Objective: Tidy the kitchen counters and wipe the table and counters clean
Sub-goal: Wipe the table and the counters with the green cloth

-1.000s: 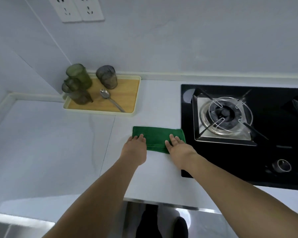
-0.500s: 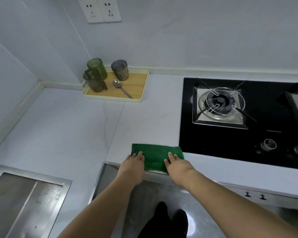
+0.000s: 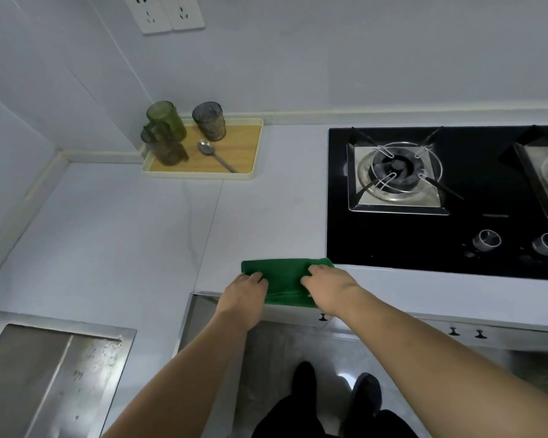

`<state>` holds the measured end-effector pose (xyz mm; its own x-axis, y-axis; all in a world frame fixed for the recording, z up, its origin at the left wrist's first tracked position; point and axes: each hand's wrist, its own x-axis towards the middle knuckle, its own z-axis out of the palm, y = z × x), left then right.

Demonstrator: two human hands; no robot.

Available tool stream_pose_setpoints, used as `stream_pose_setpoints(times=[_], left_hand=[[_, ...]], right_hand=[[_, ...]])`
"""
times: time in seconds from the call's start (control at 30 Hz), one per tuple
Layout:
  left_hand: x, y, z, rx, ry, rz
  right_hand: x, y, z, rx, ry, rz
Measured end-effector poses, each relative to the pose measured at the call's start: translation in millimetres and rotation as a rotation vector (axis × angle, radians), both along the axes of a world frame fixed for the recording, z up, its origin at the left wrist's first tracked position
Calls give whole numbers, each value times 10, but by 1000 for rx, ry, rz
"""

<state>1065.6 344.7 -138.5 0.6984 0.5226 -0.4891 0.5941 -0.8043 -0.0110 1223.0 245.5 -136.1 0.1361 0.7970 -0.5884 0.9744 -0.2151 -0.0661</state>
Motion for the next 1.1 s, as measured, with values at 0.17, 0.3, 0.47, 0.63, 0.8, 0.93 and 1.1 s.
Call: stream_pose_setpoints(times=[0.17, 0.3, 0.47, 0.63, 0.8, 0.93, 1.1], left_hand=[[33, -123, 12, -74, -17, 109], [271, -246, 76, -129, 76, 140], [505, -431, 99, -136, 135, 92], [826, -786, 70, -178, 133, 30], [1199, -1120, 46, -192, 80, -22], [1266, -1205, 32, -189, 58, 11], [1300, -1147, 37, -204, -46, 56]], right_hand=[[45, -132, -13, -31, 65, -8], [141, -278, 68, -76, 91, -3], [343, -607, 116, -78, 16, -33], [728, -1028, 98, -113, -44, -21], [1026, -1385, 132, -112, -87, -40], [1106, -1451, 59, -50, -43, -70], [972, -1411, -24, -6, -53, -36]])
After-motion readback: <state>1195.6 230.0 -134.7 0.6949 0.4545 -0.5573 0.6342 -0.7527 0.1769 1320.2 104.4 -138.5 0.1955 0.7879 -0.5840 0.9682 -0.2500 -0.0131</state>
